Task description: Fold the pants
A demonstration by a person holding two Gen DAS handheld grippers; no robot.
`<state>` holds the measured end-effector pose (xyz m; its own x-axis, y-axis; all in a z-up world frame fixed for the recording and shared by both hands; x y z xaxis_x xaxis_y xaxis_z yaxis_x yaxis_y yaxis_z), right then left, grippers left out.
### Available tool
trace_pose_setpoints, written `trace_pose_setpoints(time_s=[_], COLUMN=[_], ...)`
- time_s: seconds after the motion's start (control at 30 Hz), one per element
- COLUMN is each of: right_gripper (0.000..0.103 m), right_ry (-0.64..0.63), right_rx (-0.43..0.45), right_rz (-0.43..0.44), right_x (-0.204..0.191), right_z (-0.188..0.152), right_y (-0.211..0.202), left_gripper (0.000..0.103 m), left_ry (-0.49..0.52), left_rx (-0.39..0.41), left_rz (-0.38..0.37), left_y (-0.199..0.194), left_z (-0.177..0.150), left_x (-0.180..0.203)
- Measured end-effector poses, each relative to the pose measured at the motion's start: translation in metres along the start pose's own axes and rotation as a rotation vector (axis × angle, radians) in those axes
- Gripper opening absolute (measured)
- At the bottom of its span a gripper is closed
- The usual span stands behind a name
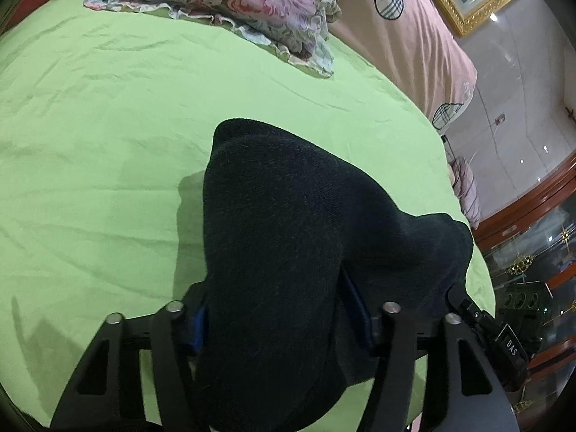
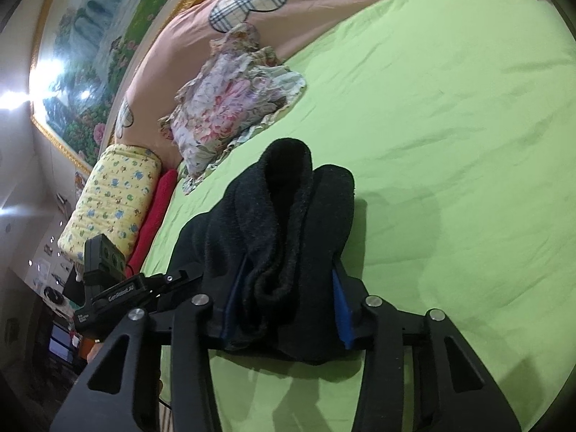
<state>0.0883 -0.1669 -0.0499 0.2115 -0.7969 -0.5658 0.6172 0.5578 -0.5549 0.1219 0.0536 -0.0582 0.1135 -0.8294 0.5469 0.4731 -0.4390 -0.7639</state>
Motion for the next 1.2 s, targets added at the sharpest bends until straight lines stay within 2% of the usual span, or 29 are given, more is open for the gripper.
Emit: trace_pose_setpoints(time_s=[0.07,0.17,0.53,0.97,1.2], right_gripper=[0.042,0.04,0.038,0.038,0.038], right_ry=[-0.022,-0.039,-0.085,-0.198,-0.234], right_rx=[0.007,0.014,0.013,-0.012,-0.021], right_rz=[0.0,0.021,0.089,0.175,0.204], right_x=[-0.008,-0.02,-0.058,-0.122,-0.149], right_z=[0.0,0.002,0.004,0.014,0.024], right_y=[-0.004,-0.009,-0.015,0.001,0.019], left_gripper=[0.052,0.049,0.046,0.046,0.046], left_ry=[-0.006,-0.013,-0.046,-0.089,-0.098], left_rx=[0.01,0.026,0.125,0.263,0.307], left_rz=[-0.017,-0.041,-0.076,-0.026,0.005], left_y=[-0.007,-0.019,-0.079,-0.162,-0.185], left_z=[0.0,-0.001,-0.015,-0.018,-0.01], left_x=[0.001,0.004,0.0,-0.03,-0.045])
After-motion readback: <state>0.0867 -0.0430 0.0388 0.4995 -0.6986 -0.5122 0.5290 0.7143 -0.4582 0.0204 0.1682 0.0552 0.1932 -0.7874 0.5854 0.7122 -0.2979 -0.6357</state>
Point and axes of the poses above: each gripper's, at about its wrist camera, not at the fingertips, and y roughly the way its jaws point, x to its right, z to its top, the point moved 6 cm from there along y, roughly the way its jaws point, and after that the axes turned 7 degrees about -x, right-handed, at the moved point
